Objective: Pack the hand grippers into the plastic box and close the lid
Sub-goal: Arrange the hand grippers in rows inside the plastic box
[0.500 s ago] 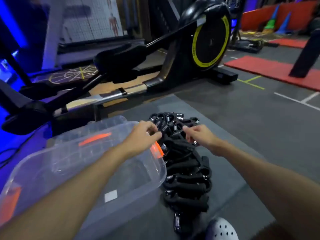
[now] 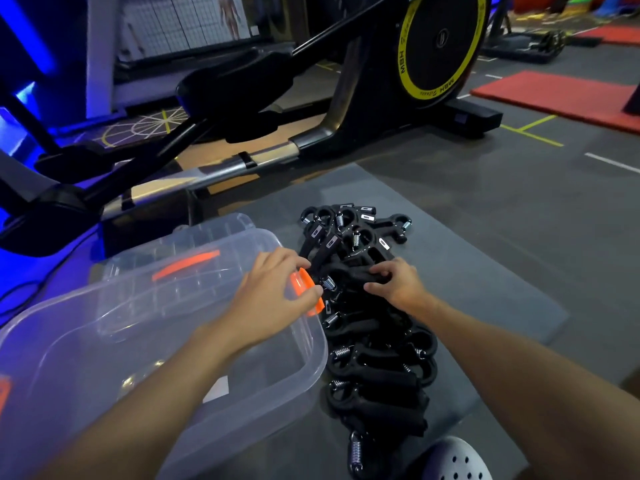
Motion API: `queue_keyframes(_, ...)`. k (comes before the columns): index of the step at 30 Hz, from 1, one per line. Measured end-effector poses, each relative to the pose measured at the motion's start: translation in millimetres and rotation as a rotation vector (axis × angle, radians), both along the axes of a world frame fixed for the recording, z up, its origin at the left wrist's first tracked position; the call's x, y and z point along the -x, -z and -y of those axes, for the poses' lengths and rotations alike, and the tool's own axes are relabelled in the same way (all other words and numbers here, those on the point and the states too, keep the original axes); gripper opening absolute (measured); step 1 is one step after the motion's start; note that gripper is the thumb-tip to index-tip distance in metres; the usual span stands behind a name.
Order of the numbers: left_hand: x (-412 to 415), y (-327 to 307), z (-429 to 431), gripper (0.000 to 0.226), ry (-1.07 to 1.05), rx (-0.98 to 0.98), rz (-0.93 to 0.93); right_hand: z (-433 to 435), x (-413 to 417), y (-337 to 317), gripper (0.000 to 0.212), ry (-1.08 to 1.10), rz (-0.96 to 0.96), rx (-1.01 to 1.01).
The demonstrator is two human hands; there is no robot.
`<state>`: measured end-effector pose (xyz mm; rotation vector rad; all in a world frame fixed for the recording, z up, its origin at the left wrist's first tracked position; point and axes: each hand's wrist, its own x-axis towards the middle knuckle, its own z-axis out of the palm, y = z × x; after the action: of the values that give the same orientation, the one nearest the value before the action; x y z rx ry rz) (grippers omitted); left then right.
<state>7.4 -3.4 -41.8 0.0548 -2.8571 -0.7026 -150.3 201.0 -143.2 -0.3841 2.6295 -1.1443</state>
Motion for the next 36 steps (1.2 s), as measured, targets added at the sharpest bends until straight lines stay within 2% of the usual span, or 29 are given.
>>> queue_keyframes(4, -1.1, -0.7, -0.7, 0.064, -0.003, -0.023, 0.010, 7.5, 10.6, 9.6, 0.034, 0.037, -0.009, -0.063)
queue_keyframes(10, -3.9, -4.6, -0.3, 0.056, 0.005, -0.075, 0.047, 3.1, 6.8, 4.1, 0.026, 0.037, 0.047, 0.038)
queue_keyframes(13, -7.3, -9.9, 4.9, 0.049, 0.018, -0.154, 0.033, 1.6, 0.9, -20.5, 0.014, 0.093, 0.068, 0.214)
queue_keyframes(15, -9.6, -14.4, 8.9, 0.040, -0.001, -0.207, -0.009, 3.4, -5.6, -47.1, 0.015, 0.147, 0.078, 0.391)
queue_keyframes(18, -12.8, -25.5, 13.2, 0.040, -0.048, -0.268, -0.063, 12.5, -18.1, -92.3, 0.011, 0.168, 0.103, 0.603)
queue_keyframes(22, -16.1, -48.8, 25.5, 0.052, -0.074, -0.351, -0.149, 31.2, -40.2, -141.9, 0.004, 0.041, 0.161, 0.761)
queue_keyframes(24, -20.7, -65.1, 33.5, 0.054, -0.083, -0.398, -0.205, 43.4, -54.9, -157.6, 0.008, -0.045, 0.216, 0.809)
queue_keyframes(27, -35.5, -86.6, 49.8, 0.040, -0.107, -0.440, -0.323, 64.8, -80.1, -171.6, 0.012, -0.131, 0.308, 0.871)
queue_keyframes(29, -50.6, -96.6, 62.3, 0.028, -0.120, -0.411, -0.394, 80.1, -94.2, -174.3, 0.014, -0.180, 0.376, 0.860)
queue_keyframes(32, -77.4, -105.7, 80.1, 0.025, -0.161, -0.370, -0.449, 107.2, -111.6, -174.0, 0.016, -0.225, 0.429, 0.828)
queue_keyframes(34, -94.7, -108.1, 93.4, 0.026, -0.212, -0.332, -0.488, 126.7, -122.2, -173.5, 0.023, -0.250, 0.284, 0.728)
queue_keyframes(36, -110.8, -106.8, 107.8, 0.025, -0.256, -0.297, -0.502, 142.1, -133.1, -173.9, 0.051, -0.339, 0.029, 0.553)
